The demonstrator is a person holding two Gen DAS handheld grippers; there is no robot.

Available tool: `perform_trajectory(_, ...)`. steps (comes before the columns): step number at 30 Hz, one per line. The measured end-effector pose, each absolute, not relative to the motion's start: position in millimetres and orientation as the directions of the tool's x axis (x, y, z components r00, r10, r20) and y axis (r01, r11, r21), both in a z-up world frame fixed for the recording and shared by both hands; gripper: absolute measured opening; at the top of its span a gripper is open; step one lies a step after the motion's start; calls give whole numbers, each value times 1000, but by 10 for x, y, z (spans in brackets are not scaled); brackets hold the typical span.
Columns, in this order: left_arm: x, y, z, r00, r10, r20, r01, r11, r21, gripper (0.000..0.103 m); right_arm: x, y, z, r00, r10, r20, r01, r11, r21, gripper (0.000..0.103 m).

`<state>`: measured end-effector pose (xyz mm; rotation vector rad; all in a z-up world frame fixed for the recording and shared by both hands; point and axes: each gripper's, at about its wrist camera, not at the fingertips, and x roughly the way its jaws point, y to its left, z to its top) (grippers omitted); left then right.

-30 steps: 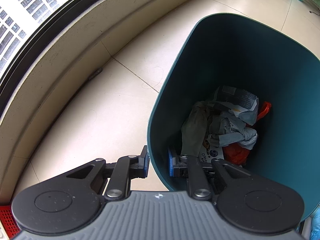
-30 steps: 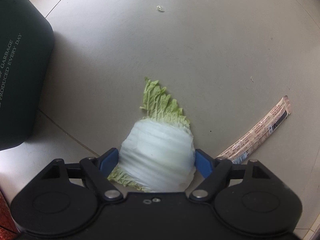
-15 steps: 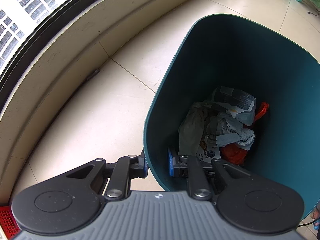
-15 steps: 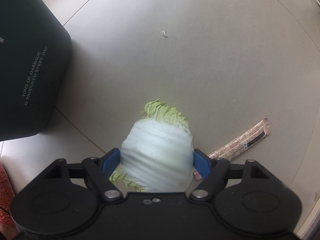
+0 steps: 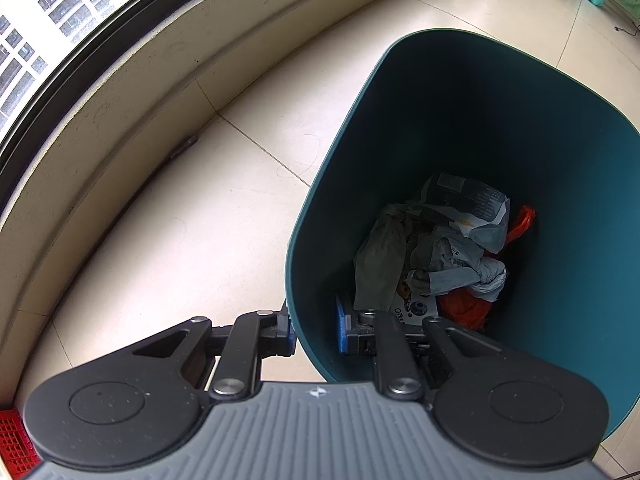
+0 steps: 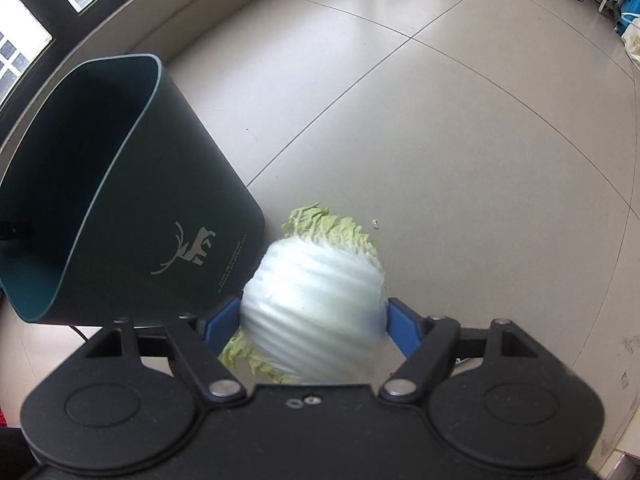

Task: Collect trash
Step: 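Carry the cabbage into the green bin and open the right gripper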

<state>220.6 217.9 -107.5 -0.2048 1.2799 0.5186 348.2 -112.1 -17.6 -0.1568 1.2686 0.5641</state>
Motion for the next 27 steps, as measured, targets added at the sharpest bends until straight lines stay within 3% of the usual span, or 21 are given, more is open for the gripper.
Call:
perform_trajectory(9,2168,2202,-1013,209,245,-947,-476,871,120,17,3465,-721,739,223,471,-854,-602,755,259,78)
perform_trajectory(13,2153,2213,-982,218,238,-946,-476,873,110,17,3424,-366,875,218,504,-836,-655,710,257,78)
perform_trajectory(27,2105,2310,-931,230,232,-945,-511,855,86,17,3305,882,232,186,379,-907,-795,600,87,78)
